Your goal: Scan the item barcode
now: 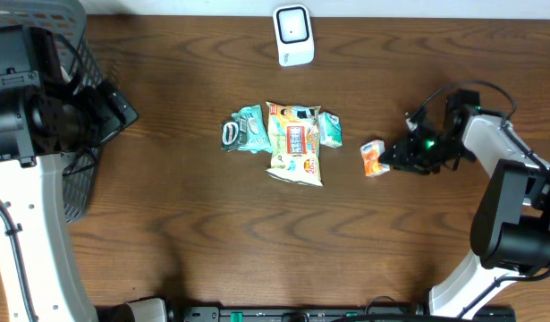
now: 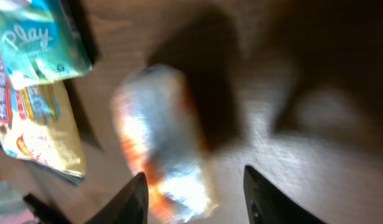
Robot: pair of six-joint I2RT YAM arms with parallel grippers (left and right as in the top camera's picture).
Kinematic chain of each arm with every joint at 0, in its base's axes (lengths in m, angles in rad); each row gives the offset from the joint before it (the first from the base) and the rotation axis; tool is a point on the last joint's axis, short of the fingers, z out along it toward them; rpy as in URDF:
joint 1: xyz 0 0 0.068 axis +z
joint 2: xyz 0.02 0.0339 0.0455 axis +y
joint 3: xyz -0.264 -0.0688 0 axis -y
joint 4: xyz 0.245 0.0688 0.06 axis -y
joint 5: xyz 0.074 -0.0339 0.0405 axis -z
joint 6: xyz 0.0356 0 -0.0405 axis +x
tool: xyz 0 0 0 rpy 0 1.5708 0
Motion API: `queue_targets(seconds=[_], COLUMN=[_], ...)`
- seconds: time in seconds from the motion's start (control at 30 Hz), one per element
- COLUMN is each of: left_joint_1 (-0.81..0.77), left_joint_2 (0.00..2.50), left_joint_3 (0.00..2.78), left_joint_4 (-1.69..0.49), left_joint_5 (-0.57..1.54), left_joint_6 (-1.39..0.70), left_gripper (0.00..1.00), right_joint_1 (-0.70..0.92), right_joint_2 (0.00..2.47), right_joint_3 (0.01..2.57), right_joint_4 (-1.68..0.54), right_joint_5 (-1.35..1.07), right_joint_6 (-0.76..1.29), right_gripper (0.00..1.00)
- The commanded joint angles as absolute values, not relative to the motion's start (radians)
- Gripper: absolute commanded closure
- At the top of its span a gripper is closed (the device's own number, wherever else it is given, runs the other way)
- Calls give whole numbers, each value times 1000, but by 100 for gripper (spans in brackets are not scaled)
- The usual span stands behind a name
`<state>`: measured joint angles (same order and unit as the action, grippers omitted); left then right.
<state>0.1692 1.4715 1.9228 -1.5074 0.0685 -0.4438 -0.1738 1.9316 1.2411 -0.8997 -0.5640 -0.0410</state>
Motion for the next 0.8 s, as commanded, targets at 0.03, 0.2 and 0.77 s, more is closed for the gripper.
queue_targets(seconds=[0.03,0.2,0.77], left_joint_1=[174,174,174], left_joint_2=[1470,1470,1470], left_joint_3=[1928,1928,1928], left_joint_4=[-1510,-1510,-1510], left_joint_5=[62,62,62], left_joint_6=[-435,-435,-435], left_gripper=[2,2,2], right_joint_1=[-168,-142,-136], right_joint_2=[1935,1936,1936], right_joint_3=[1388,1409,1099], right_joint_4=[-993,-1024,-677], right_joint_5=[-506,-483,-486], right_joint_6=[-40,-62,-60], right_gripper=[54,46,56])
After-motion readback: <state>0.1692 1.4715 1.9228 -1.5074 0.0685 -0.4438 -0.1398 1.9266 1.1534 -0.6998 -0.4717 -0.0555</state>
